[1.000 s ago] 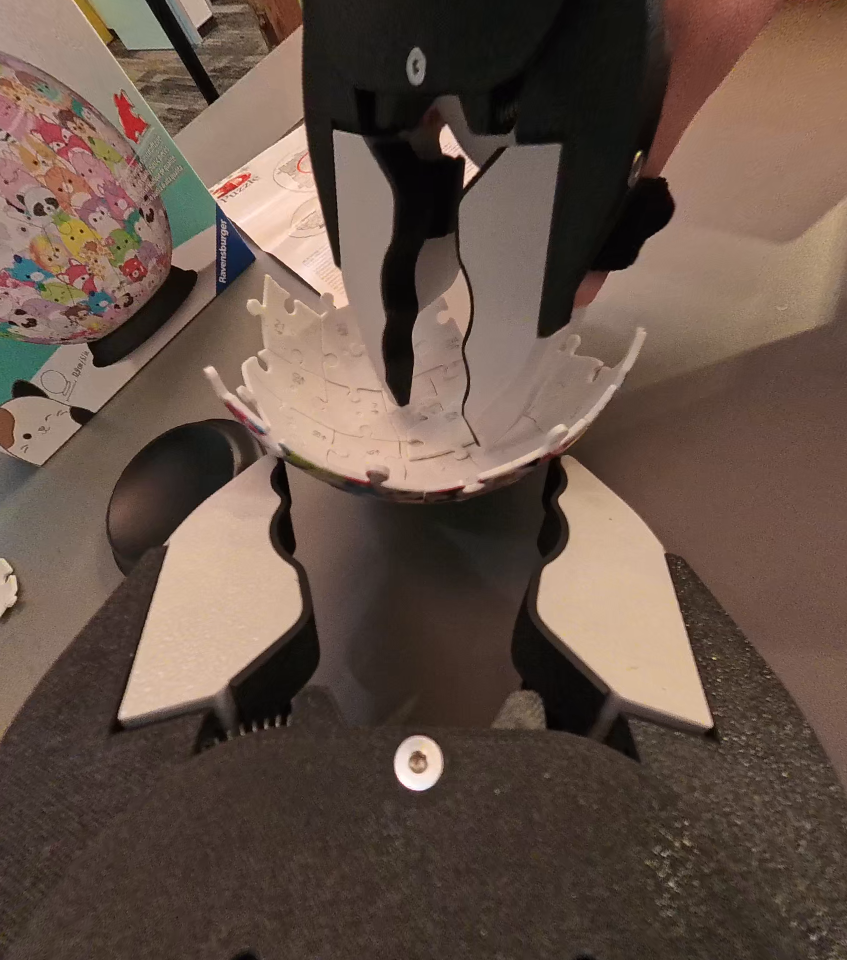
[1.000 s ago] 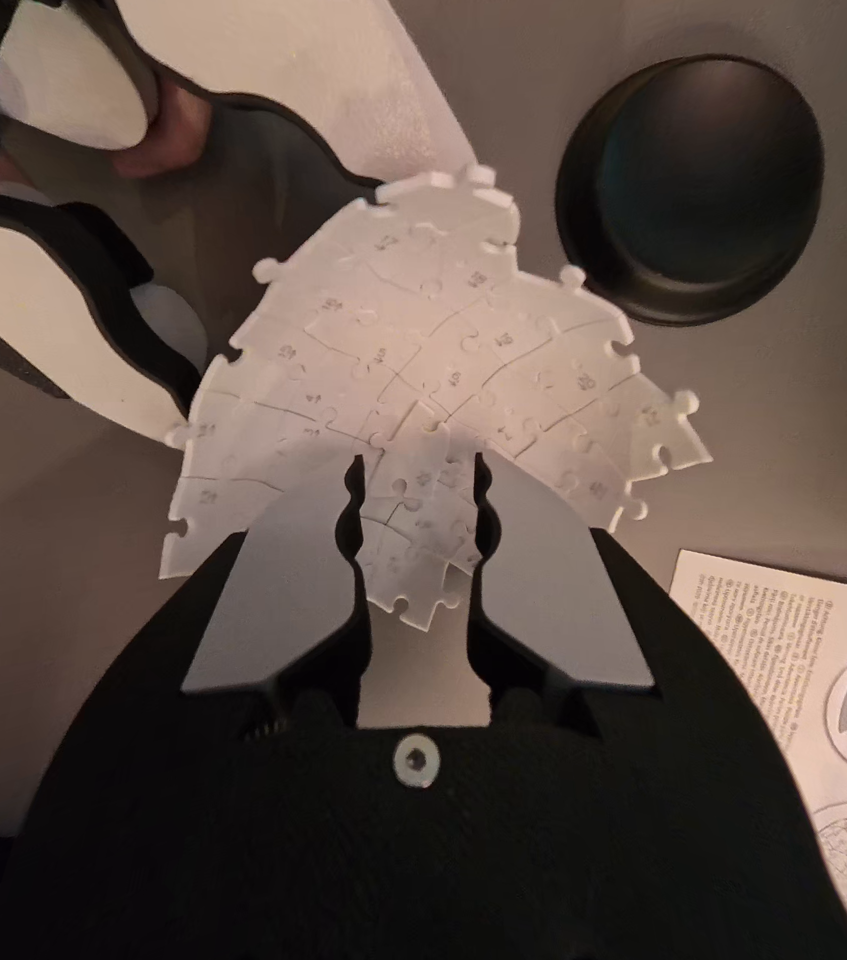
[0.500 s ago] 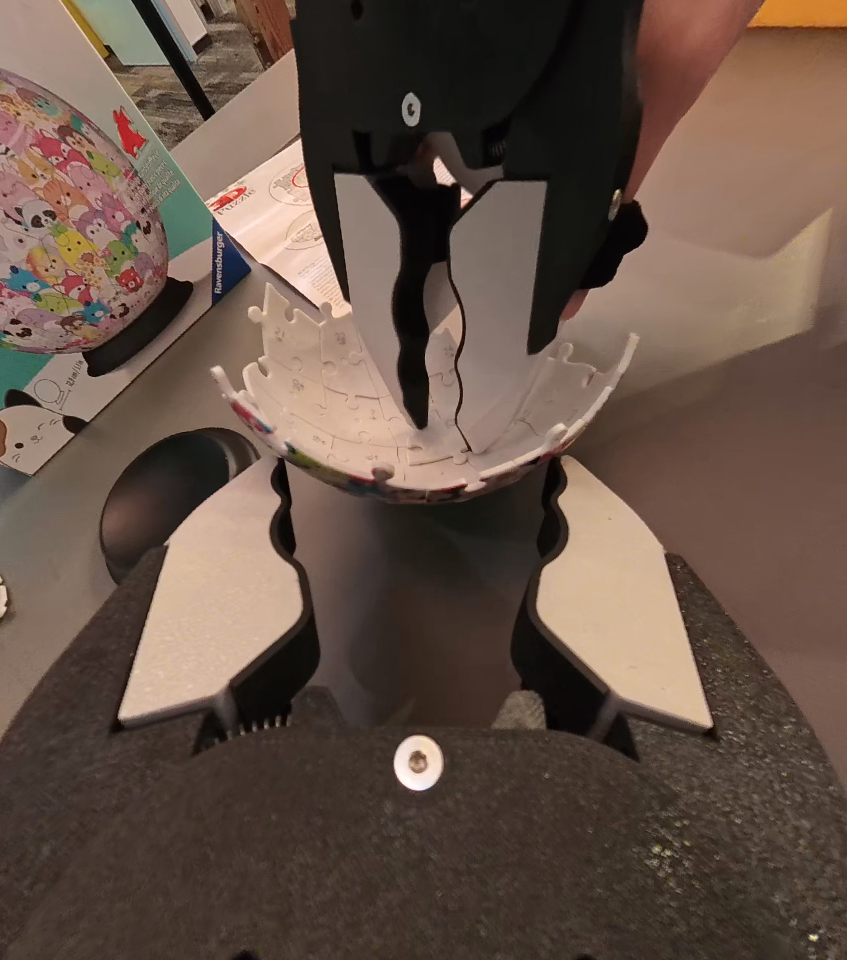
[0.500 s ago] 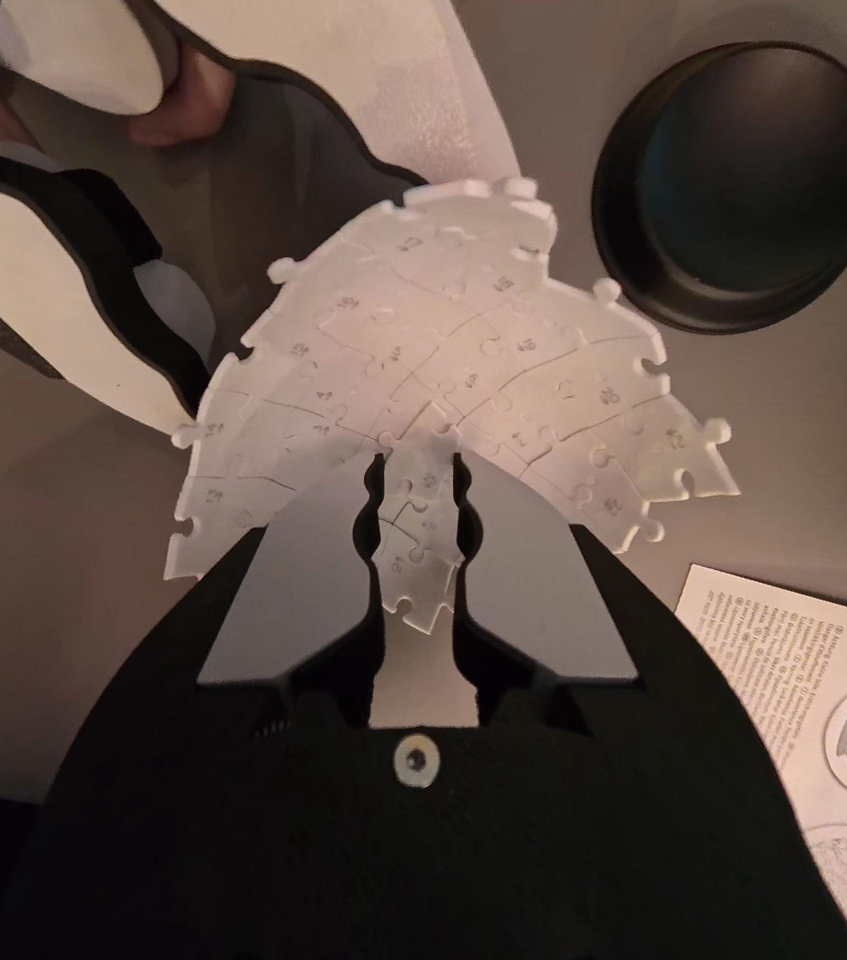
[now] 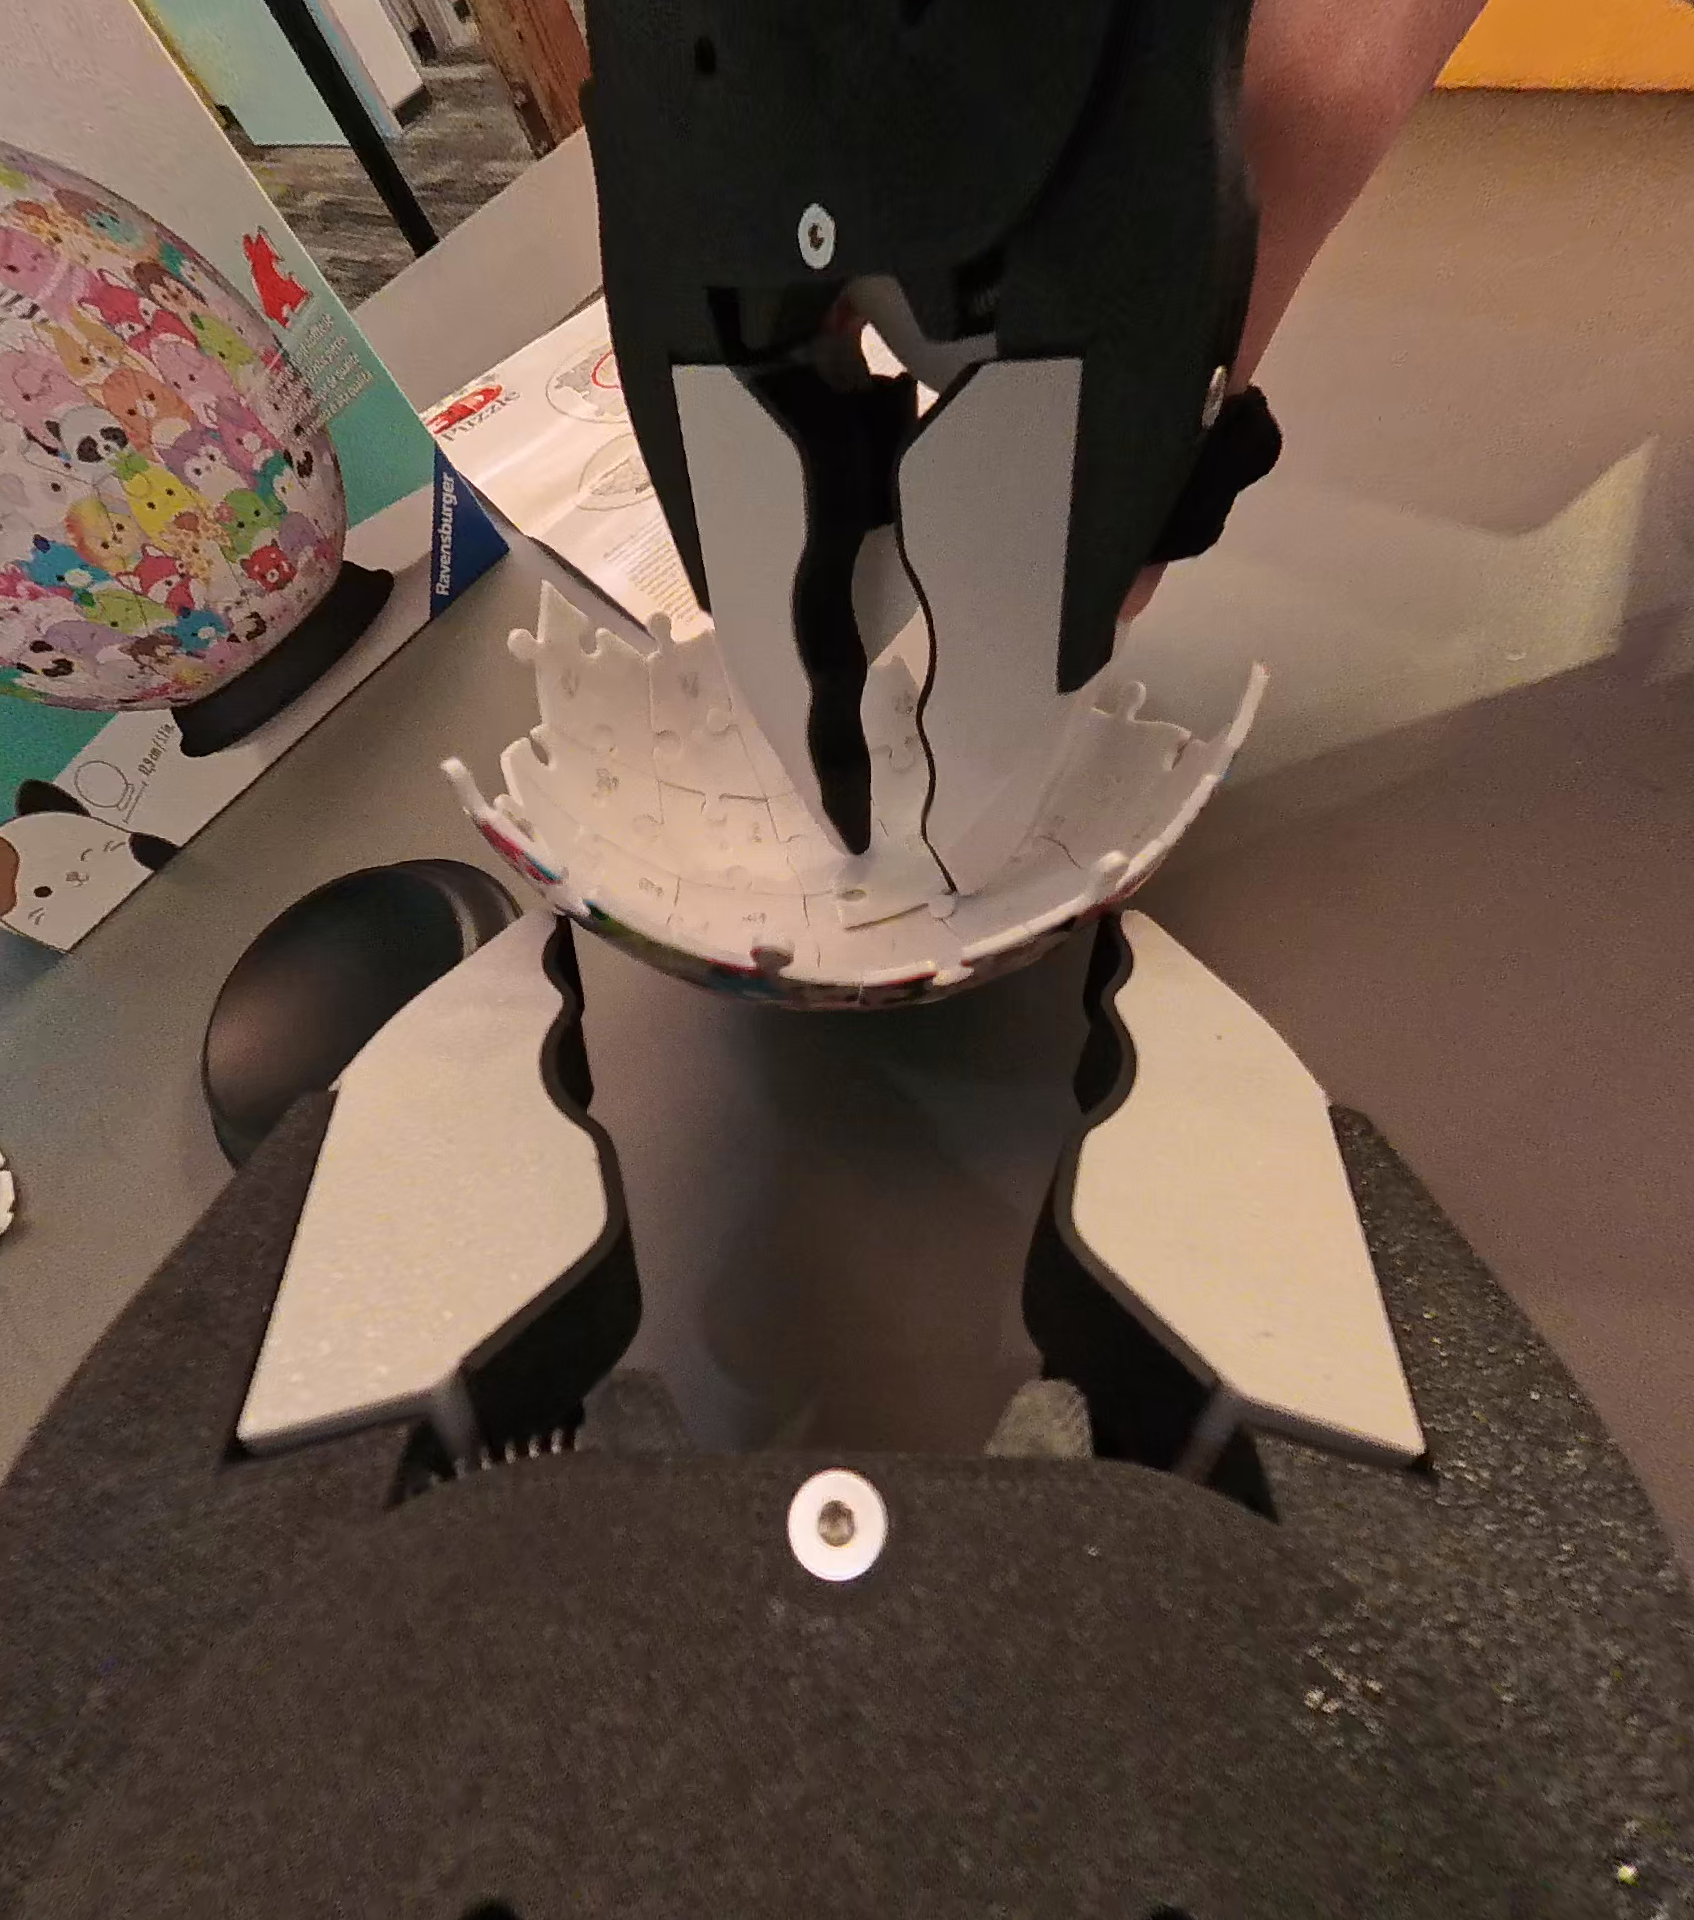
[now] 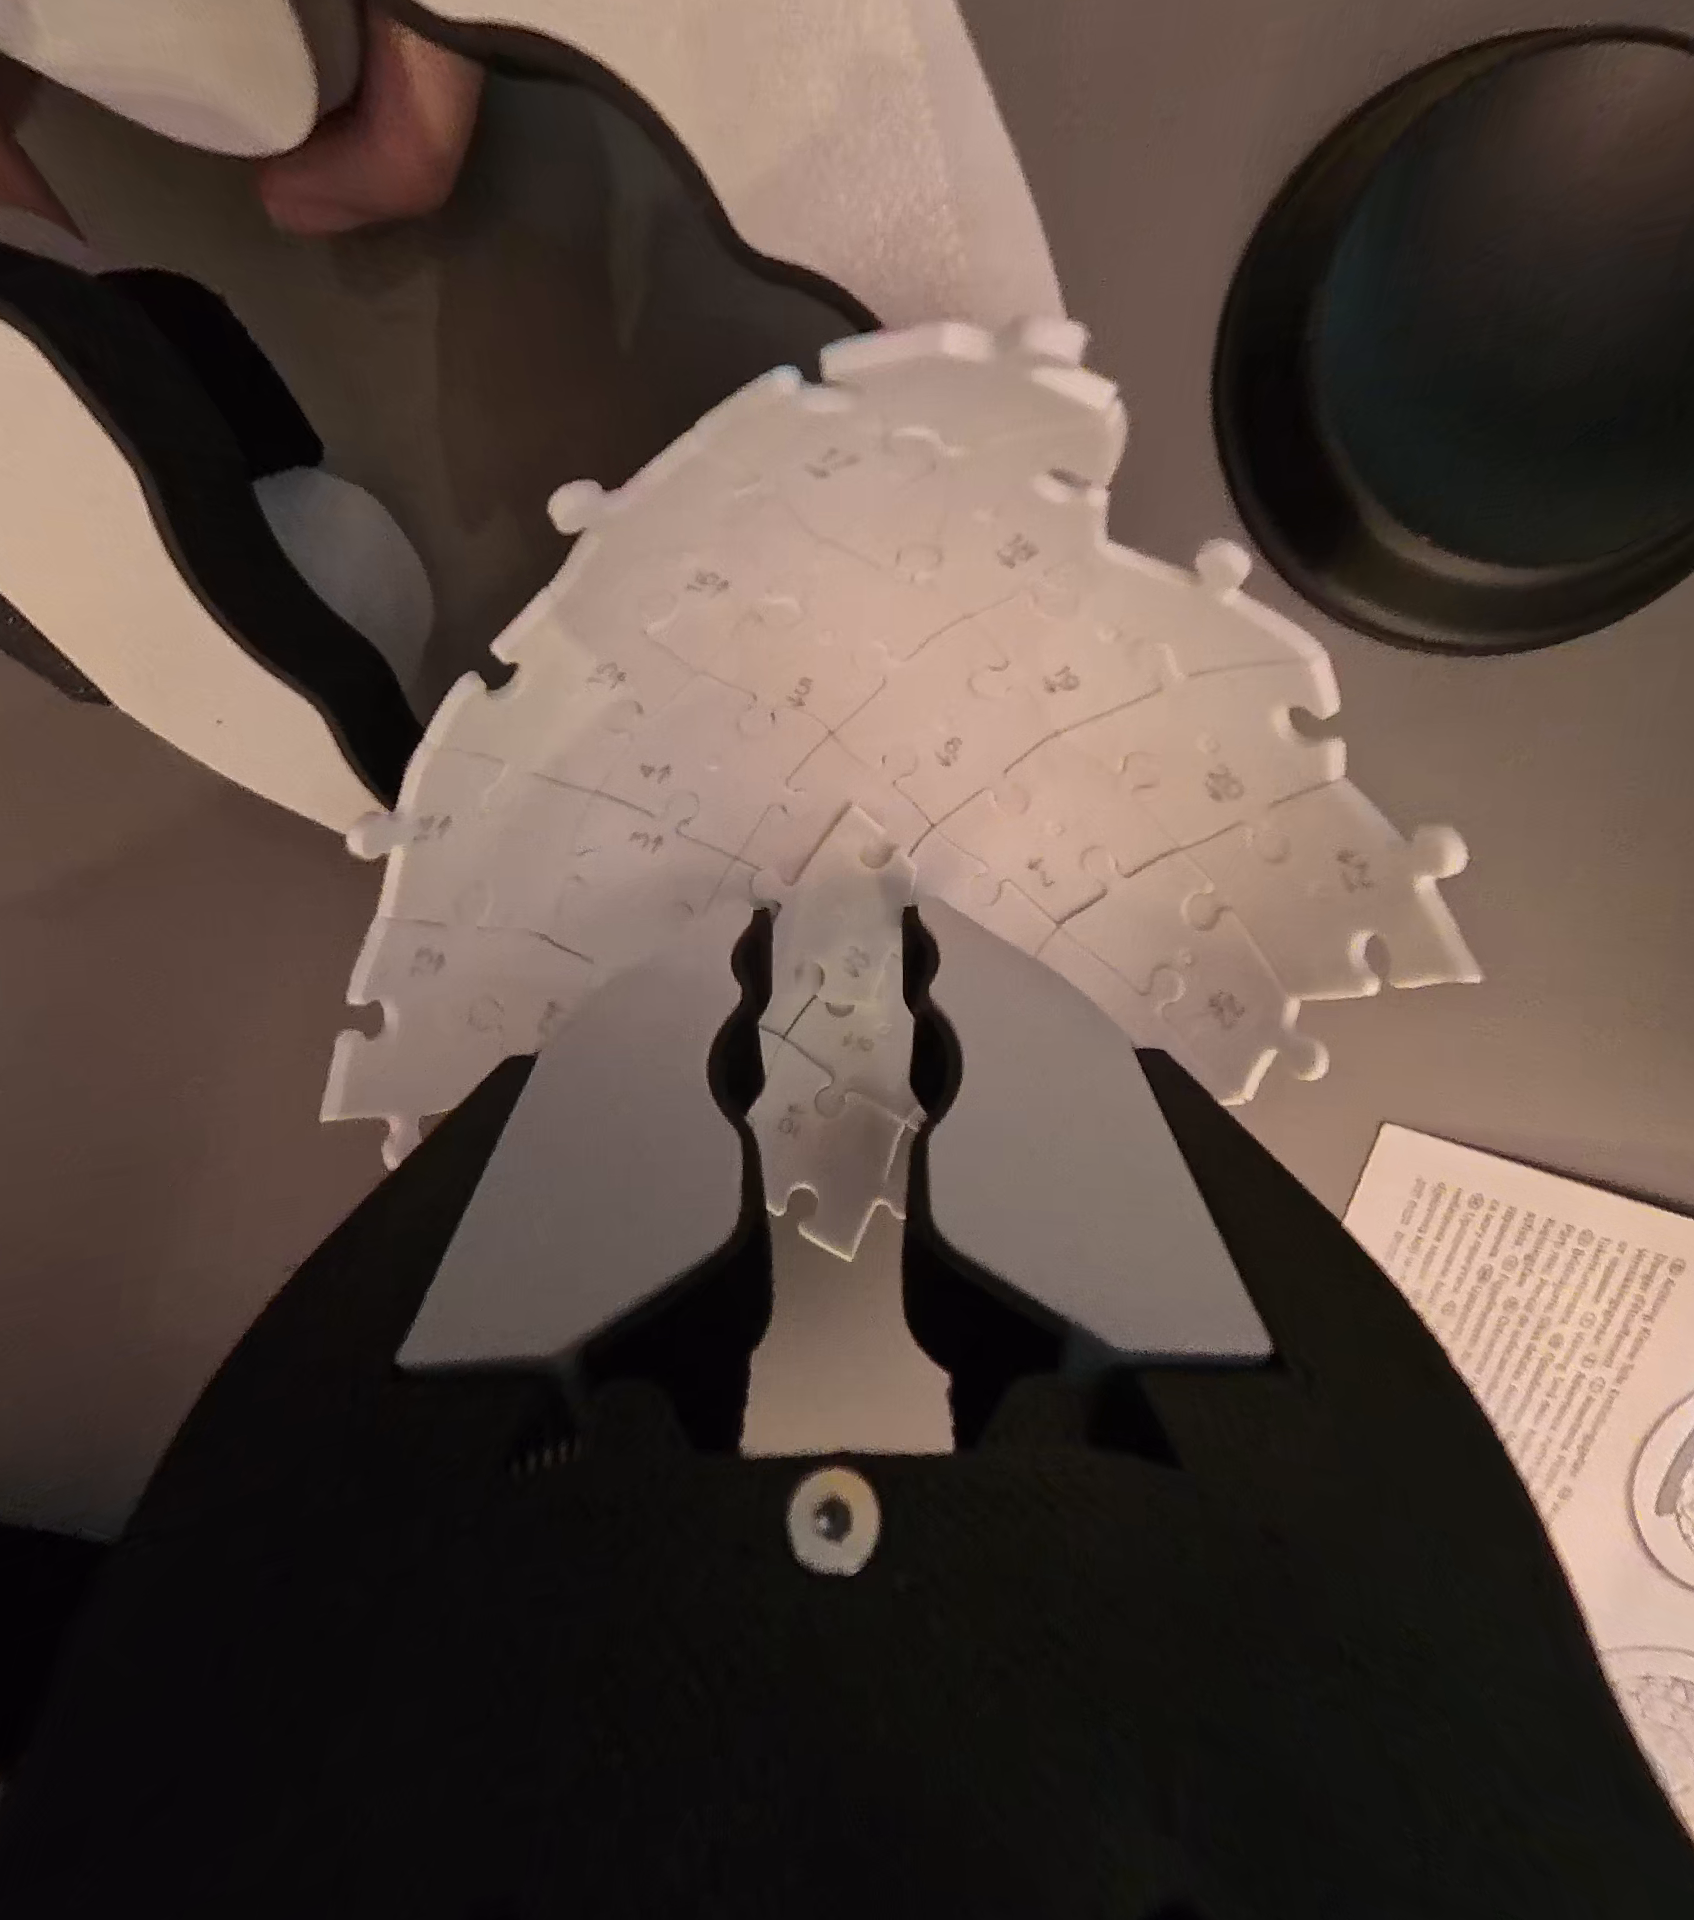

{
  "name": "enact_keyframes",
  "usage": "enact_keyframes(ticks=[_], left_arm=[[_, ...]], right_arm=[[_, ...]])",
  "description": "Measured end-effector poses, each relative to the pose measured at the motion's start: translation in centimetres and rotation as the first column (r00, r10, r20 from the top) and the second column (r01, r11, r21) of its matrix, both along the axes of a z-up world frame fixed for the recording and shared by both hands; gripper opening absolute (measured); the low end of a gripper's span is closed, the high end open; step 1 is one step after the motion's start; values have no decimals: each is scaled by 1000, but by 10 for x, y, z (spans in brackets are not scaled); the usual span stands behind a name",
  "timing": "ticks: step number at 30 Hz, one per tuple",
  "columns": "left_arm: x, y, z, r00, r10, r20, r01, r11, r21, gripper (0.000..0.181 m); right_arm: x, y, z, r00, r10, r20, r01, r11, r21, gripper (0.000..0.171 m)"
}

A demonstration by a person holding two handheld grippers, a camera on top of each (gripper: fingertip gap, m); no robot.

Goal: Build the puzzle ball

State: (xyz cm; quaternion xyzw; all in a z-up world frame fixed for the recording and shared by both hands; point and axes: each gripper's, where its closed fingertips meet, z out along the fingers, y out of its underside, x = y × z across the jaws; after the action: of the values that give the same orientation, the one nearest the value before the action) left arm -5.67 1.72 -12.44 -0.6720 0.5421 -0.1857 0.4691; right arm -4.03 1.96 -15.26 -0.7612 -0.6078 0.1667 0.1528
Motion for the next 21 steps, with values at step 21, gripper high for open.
enact_keyframes(ticks=[21], left_arm=[[1,-1,1,1000,-1,6,1,1000,-2,91]], right_arm=[[8,0,-1,1000,-20,1,20,1000,7,36]])
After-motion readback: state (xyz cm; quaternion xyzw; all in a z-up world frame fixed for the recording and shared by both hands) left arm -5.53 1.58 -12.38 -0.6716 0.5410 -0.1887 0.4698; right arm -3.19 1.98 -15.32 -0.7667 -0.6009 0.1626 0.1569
